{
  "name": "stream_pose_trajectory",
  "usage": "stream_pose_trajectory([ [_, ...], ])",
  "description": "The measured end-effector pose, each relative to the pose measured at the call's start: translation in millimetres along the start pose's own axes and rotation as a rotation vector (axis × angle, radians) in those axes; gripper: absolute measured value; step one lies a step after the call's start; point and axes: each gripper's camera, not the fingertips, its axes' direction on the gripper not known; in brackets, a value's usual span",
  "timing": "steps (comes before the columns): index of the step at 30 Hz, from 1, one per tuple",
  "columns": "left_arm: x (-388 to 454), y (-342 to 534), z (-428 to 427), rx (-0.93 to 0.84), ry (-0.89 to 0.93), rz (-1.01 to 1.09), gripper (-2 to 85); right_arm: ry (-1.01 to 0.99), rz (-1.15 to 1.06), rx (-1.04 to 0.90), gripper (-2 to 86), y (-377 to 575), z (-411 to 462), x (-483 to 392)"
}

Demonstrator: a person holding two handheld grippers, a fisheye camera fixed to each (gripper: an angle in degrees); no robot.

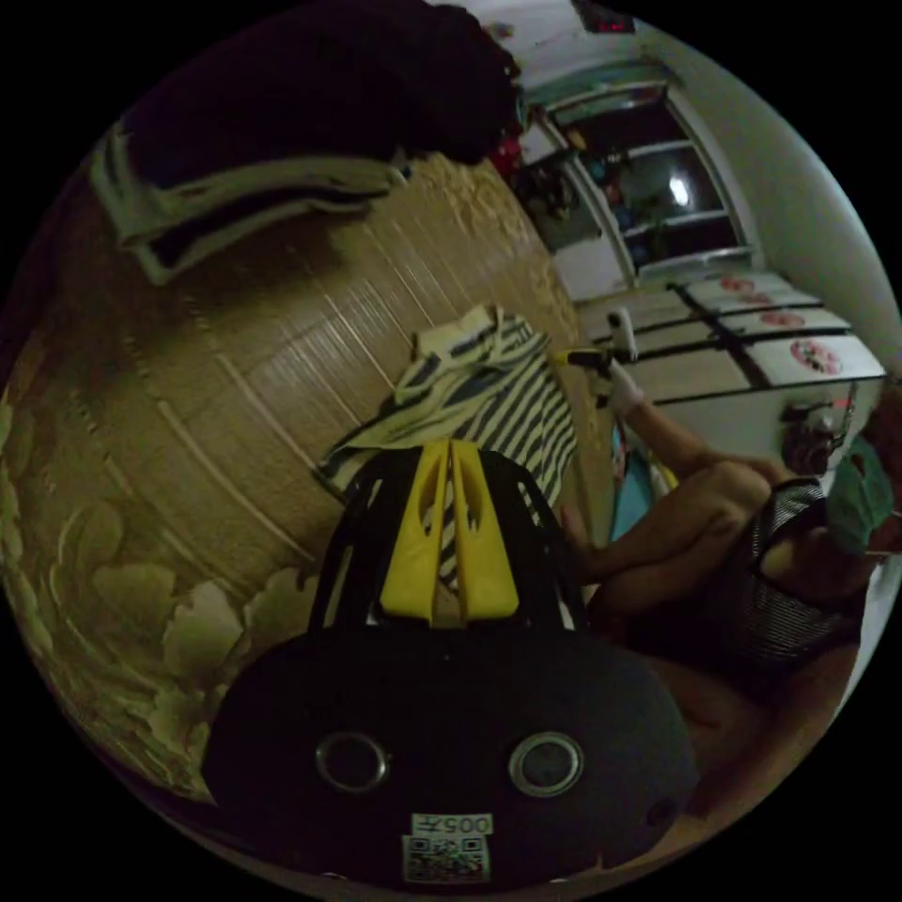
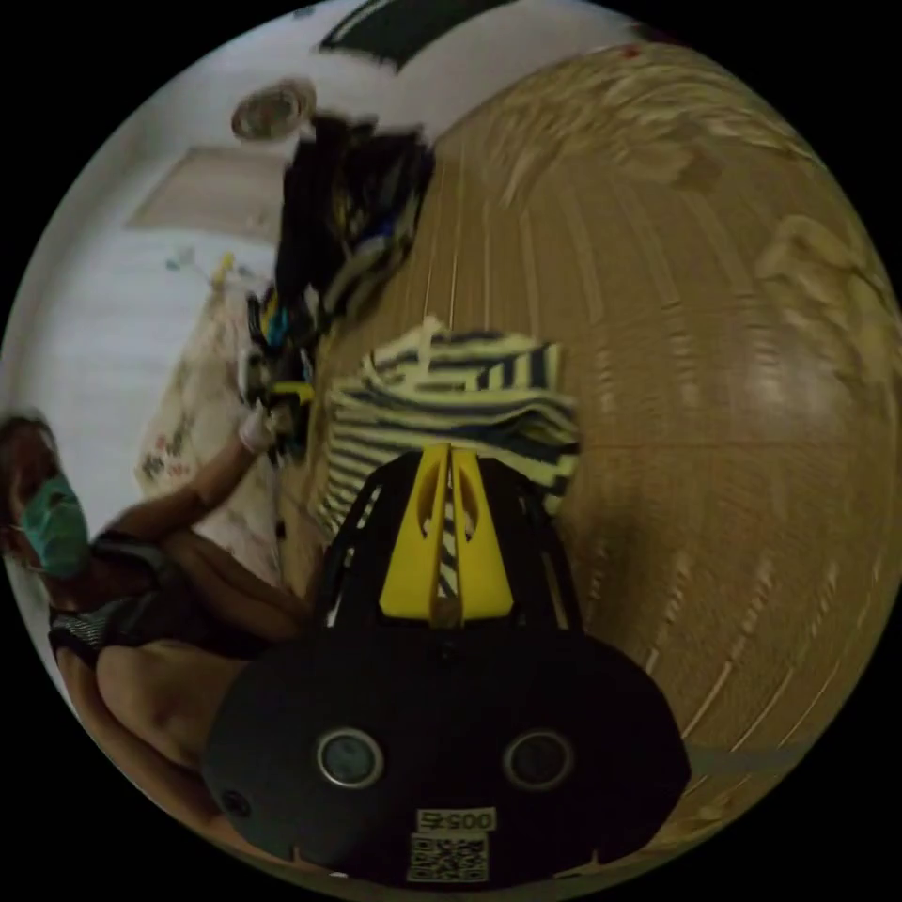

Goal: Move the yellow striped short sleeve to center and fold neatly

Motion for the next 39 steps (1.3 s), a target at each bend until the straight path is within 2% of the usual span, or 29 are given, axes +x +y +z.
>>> stream_pose_trajectory([
  [3,4,-11,29,-0.047,-0.014,-0.021,-0.6,0.047,-0.022,-0.086,-1.0,-35,37,-22],
  [8,2,-9,28,0.056,-0.101,-0.085,-0.6,0.147,0.166,0.183,-1.0,-90,36,-41],
  [12,15,15,8,0.198,-0.208,-0.081,-0.6,0.146,0.088,0.219,-1.0,-106,42,-74],
  [14,30,23,13,0.18,-0.223,0.011,-0.6,0.115,0.002,0.144,-1.0,-110,66,-101],
  [17,46,31,44,0.079,-0.147,0.09,-0.6,0.069,-0.019,0.028,-1.0,-118,109,-122],
  [21,38,36,70,0.003,-0.192,-0.019,-0.5,0.075,0.068,0.047,-1.0,-139,140,-137],
  [22,37,38,69,0.02,-0.18,-0.03,-0.5,0.097,0.106,0.088,-1.0,-146,143,-142],
  [24,40,53,49,0.164,-0.218,-0.097,-0.6,0.157,0.149,0.132,-1.0,-156,145,-154],
  [28,51,89,11,0.344,-0.178,-0.164,-0.6,0.192,0.085,0.177,-1.0,-172,151,-204],
  [31,78,122,2,0.29,-0.183,-0.135,-0.4,0.191,-0.013,0.107,-1.0,-186,170,-255],
  [33,107,152,17,0.15,-0.198,-0.08,0.1,0.181,-0.08,0.041,-0.9,-198,188,-291],
  [36,139,192,53,0.012,-0.263,-0.027,2.2,0.166,-0.195,-0.124,-0.8,-219,232,-351],
  [39,162,228,98,-0.017,-0.217,0.021,6.6,0.181,-0.284,-0.313,-0.2,-240,292,-407],
])
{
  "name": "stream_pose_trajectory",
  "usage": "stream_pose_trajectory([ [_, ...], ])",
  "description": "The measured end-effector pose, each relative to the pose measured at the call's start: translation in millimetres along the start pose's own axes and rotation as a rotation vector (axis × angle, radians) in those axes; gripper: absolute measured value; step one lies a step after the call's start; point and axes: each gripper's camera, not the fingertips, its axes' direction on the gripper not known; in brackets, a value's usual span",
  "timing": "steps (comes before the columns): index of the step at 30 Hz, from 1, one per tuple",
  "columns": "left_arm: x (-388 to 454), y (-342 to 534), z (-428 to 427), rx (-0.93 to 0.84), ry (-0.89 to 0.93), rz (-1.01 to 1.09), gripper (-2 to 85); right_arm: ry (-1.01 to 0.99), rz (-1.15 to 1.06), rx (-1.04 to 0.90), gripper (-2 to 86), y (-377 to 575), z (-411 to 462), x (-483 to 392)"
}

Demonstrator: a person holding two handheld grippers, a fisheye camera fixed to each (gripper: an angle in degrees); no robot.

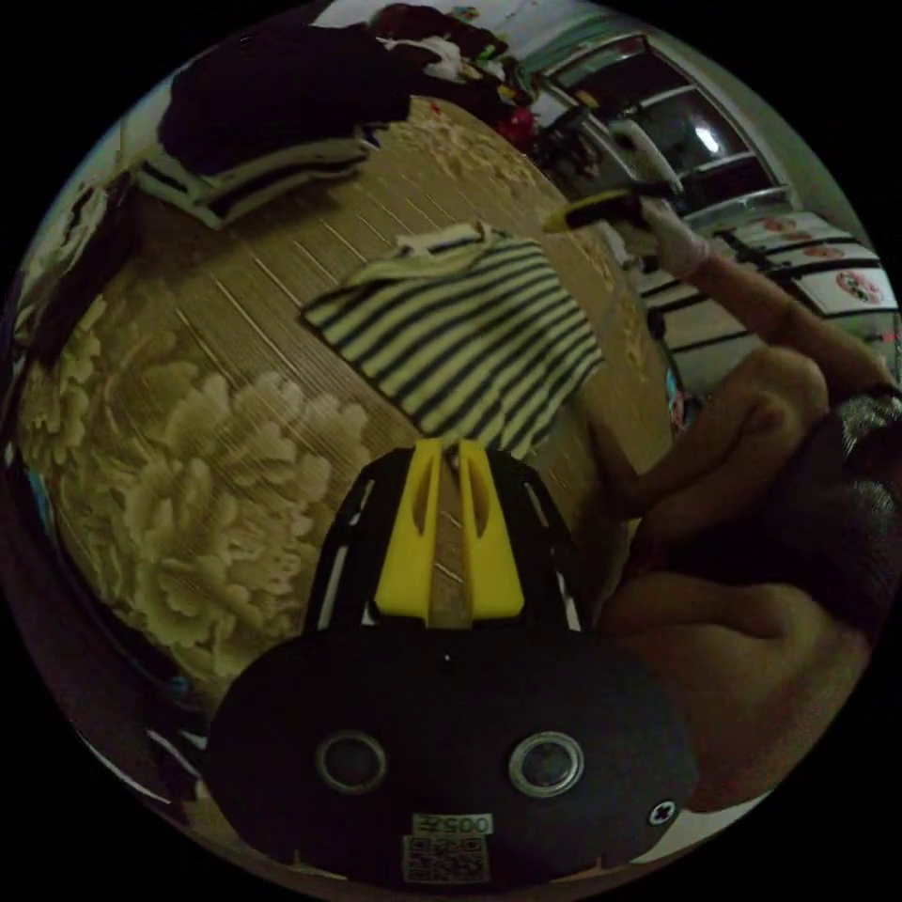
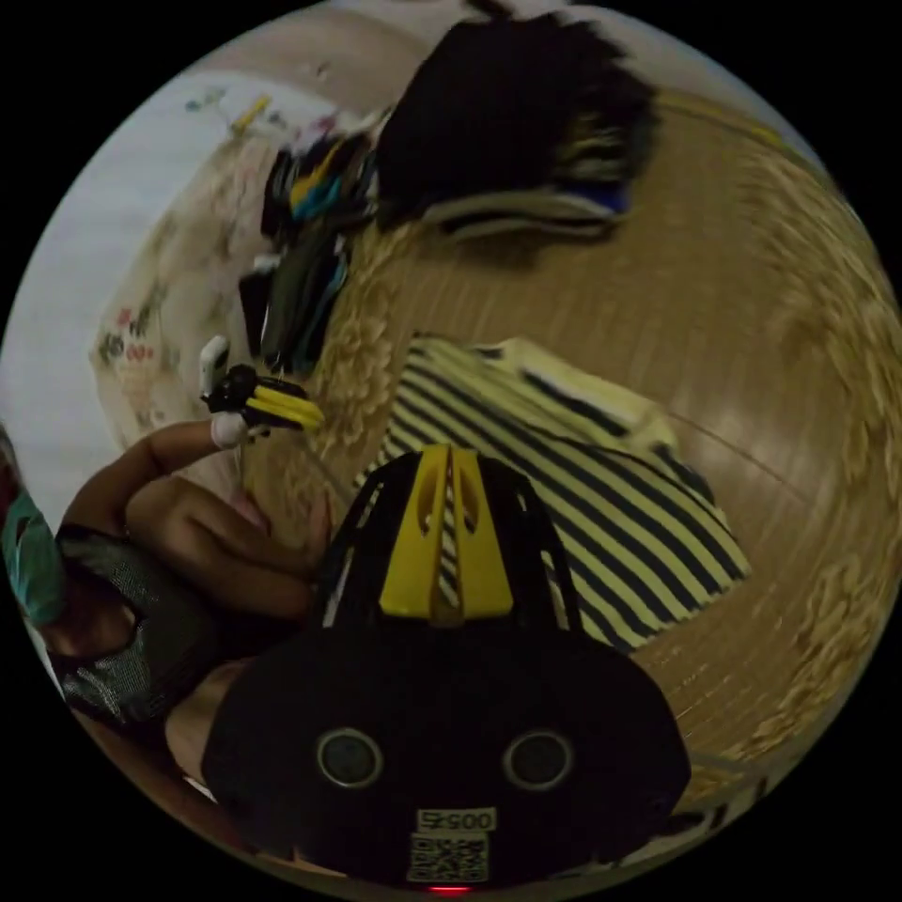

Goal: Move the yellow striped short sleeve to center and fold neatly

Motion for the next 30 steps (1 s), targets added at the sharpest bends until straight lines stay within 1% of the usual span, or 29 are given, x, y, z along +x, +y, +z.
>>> stream_pose_trajectory([
  [2,12,15,26,-0.003,0.037,-0.013,9.8,0.026,-0.047,-0.124,1.9,-39,34,-37],
  [4,20,26,47,0.028,0.08,-0.029,12.2,0.065,-0.061,-0.186,5.8,-67,58,-59],
  [8,44,37,74,0.11,0.07,-0.033,13.6,0.288,-0.029,-0.246,9.2,-122,110,-95],
  [11,60,37,94,0.097,0.078,-0.028,14.0,0.38,0.038,-0.28,10.8,-151,142,-108],
  [12,66,36,103,0.09,0.087,-0.028,14.0,0.396,0.051,-0.287,10.9,-155,148,-111],
  [14,76,36,111,0.103,0.092,-0.027,13.0,0.502,0.093,-0.332,10.1,-166,172,-118],
  [17,95,31,125,0.089,0.064,-0.028,7.9,0.662,0.052,-0.333,8.0,-171,186,-134],
  [21,118,24,145,0.051,0.113,-0.01,4.5,0.728,-0.01,-0.351,3.8,-171,191,-139],
  [23,128,21,148,0.034,0.128,-0.007,4.2,0.712,-0.029,-0.355,0.3,-170,188,-135],
  [27,158,14,128,0.078,0.187,0.032,4.0,0.592,-0.084,-0.313,-0.7,-164,169,-127],
  [30,186,3,107,0.087,0.208,0.047,3.9,0.413,-0.156,-0.182,-0.9,-151,131,-120],
])
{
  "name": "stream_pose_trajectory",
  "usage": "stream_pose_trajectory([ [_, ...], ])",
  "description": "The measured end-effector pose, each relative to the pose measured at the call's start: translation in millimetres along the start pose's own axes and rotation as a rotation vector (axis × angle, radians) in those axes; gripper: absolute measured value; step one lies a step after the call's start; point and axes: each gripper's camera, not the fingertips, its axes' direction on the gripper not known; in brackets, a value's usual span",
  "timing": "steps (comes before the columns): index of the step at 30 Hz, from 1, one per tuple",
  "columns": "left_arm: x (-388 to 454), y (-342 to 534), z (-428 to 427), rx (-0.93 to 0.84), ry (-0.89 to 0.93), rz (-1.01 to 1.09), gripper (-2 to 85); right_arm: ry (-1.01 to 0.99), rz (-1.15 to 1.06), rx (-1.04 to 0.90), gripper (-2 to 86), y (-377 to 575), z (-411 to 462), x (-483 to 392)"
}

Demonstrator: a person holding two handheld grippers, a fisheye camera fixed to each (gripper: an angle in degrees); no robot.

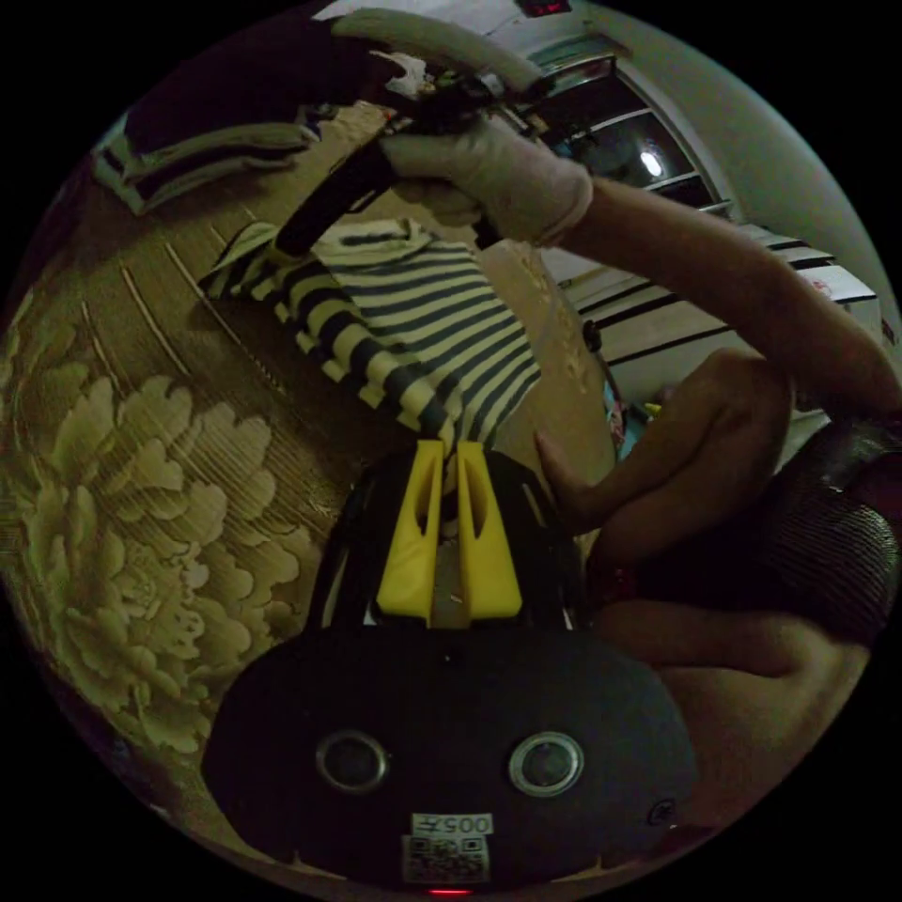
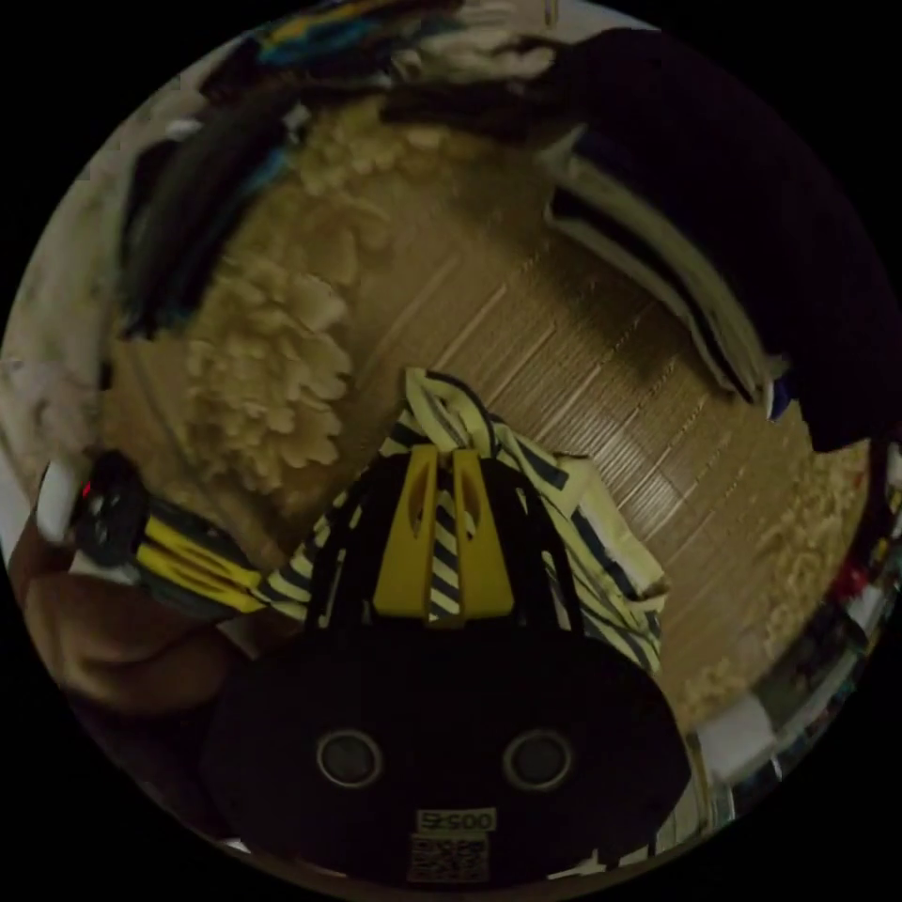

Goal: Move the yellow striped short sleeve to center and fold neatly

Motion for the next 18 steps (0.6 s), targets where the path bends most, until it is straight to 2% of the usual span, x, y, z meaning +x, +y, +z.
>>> stream_pose_trajectory([
  [5,67,-45,3,-0.119,-0.059,0.067,4.0,-0.289,-0.09,0.286,-1.0,75,-58,58],
  [9,126,-98,49,-0.284,-0.119,0.15,4.0,-0.433,-0.075,0.433,-0.9,144,-69,114],
  [13,162,-140,116,-0.366,-0.105,0.19,4.1,-0.54,0.08,0.585,-0.5,237,-41,178],
  [18,183,-170,220,-0.289,-0.016,0.127,4.8,-0.575,0.367,0.612,1.4,319,27,243],
])
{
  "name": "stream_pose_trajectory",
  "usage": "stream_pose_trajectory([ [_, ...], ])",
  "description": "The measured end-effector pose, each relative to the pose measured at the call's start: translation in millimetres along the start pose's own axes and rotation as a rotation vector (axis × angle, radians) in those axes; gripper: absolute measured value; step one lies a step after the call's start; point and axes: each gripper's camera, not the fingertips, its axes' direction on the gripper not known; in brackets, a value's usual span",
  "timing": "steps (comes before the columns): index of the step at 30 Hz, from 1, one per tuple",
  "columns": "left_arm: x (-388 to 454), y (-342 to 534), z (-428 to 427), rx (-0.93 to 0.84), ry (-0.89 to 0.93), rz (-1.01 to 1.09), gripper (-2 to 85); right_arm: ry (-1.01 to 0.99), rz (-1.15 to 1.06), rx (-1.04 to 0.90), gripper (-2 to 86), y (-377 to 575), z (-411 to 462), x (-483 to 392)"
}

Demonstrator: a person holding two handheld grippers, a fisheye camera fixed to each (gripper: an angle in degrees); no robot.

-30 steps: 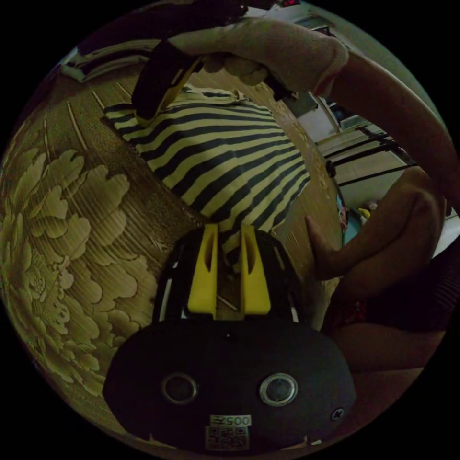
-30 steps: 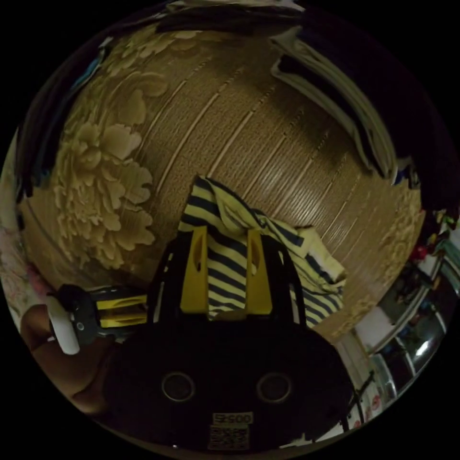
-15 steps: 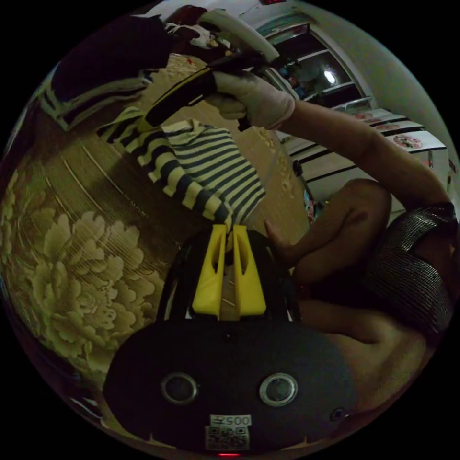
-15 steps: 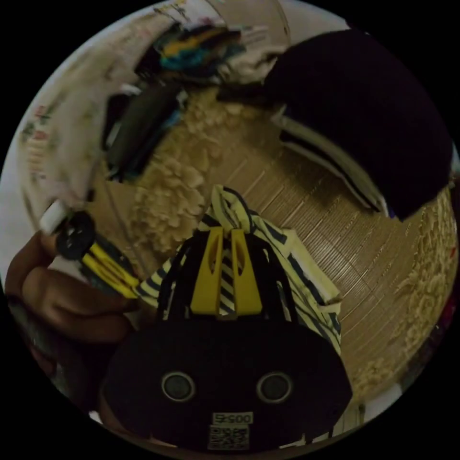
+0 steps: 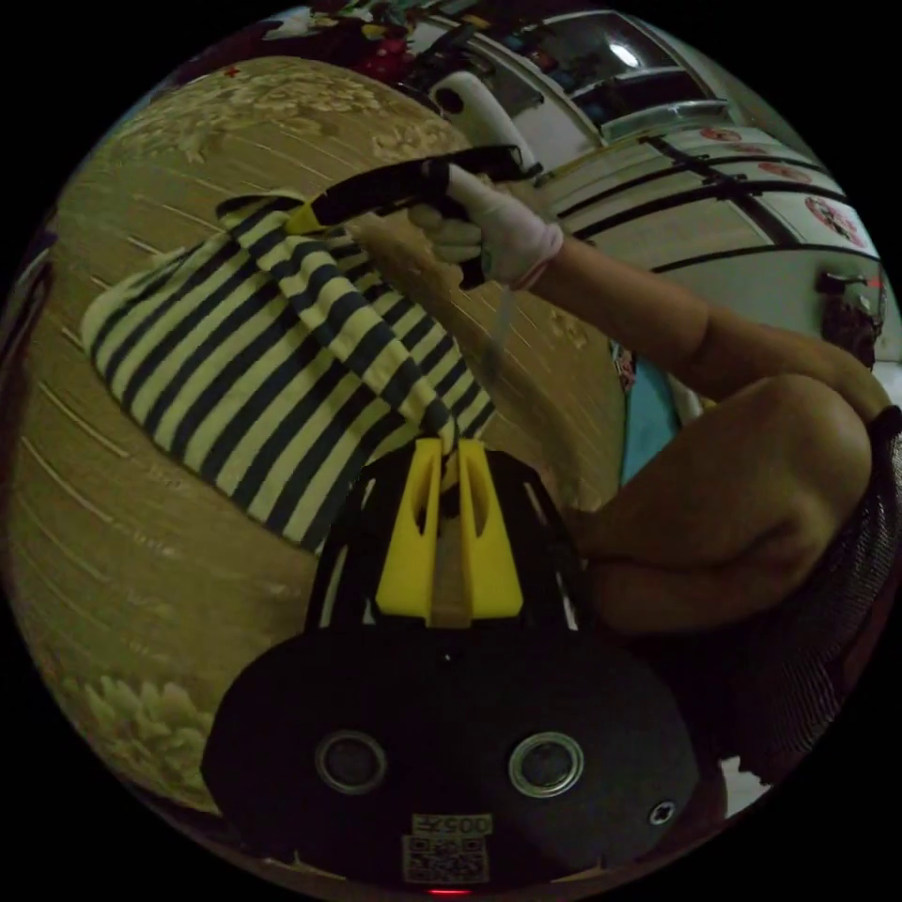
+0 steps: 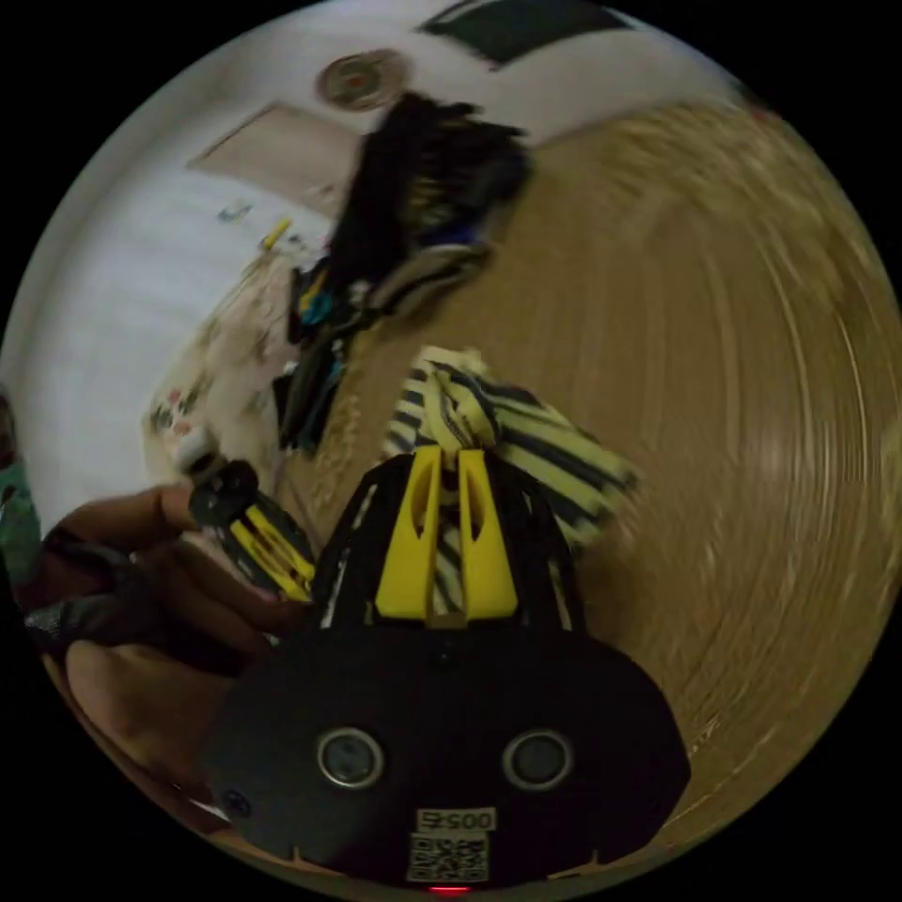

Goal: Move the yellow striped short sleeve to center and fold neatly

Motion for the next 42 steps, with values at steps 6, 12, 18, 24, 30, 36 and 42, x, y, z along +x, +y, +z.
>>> stream_pose_trajectory([
  [6,52,-7,37,0.113,0.059,0.004,5.1,-0.121,0.136,0.125,0.3,41,-43,58],
  [12,116,-21,44,0.095,-0.228,0.181,4.5,-0.023,0.114,0.206,-0.9,74,-105,72],
  [18,108,-53,65,0.202,-0.205,-0.08,4.1,-0.179,-0.107,-0.007,-1.0,86,-88,41],
  [24,144,-93,108,0.183,-0.072,-0.047,3.7,0.079,-0.118,-0.204,-1.0,116,-82,52],
  [30,203,-100,144,-0.012,-0.074,0.203,0.4,0.187,0.034,-0.042,-1.0,160,-147,91],
  [36,228,-102,144,0.013,-0.179,0.23,-0.5,0.047,-0.137,-0.049,-1.0,159,-150,73],
  [42,213,-126,134,0.107,-0.253,0.068,-0.5,0.179,-0.118,-0.195,-1.0,160,-130,90],
])
